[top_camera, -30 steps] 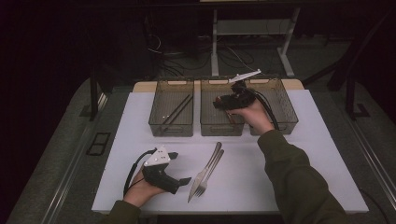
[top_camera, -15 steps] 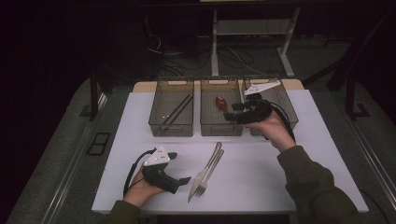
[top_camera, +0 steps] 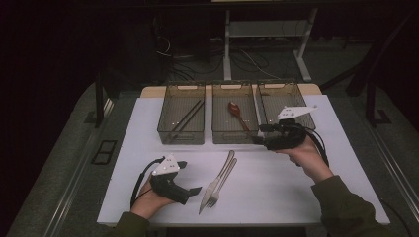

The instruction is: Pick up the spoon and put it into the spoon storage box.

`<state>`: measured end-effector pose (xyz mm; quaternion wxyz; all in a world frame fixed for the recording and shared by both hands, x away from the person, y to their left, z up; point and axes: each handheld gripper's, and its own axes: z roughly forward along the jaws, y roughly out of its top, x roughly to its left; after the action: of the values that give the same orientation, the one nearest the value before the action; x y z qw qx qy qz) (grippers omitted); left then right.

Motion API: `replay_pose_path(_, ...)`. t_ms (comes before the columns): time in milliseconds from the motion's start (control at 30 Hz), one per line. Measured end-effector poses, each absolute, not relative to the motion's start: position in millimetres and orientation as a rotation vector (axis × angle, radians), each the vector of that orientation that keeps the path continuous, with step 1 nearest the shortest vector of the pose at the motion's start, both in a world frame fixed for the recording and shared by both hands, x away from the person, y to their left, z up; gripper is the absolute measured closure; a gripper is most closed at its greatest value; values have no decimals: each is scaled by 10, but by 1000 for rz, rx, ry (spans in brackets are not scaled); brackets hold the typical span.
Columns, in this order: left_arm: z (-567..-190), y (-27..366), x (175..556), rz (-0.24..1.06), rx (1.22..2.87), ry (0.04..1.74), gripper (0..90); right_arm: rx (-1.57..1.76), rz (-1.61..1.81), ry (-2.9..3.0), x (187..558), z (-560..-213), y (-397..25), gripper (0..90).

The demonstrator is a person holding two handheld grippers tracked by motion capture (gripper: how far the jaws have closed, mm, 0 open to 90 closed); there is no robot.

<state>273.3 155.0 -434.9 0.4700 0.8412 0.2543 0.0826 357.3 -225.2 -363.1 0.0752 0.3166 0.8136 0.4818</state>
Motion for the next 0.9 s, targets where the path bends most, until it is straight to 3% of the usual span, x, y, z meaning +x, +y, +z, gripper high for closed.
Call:
replay_pose_path(233,-4351,1551,2737,205,2061,628,0,979,1431,2440,3373,-3816,-2431,390)
replay_pose_path(900,-4346,1556,2731,213,2065,622,0,914,1363,2582,3297,-4097,-2148,706)
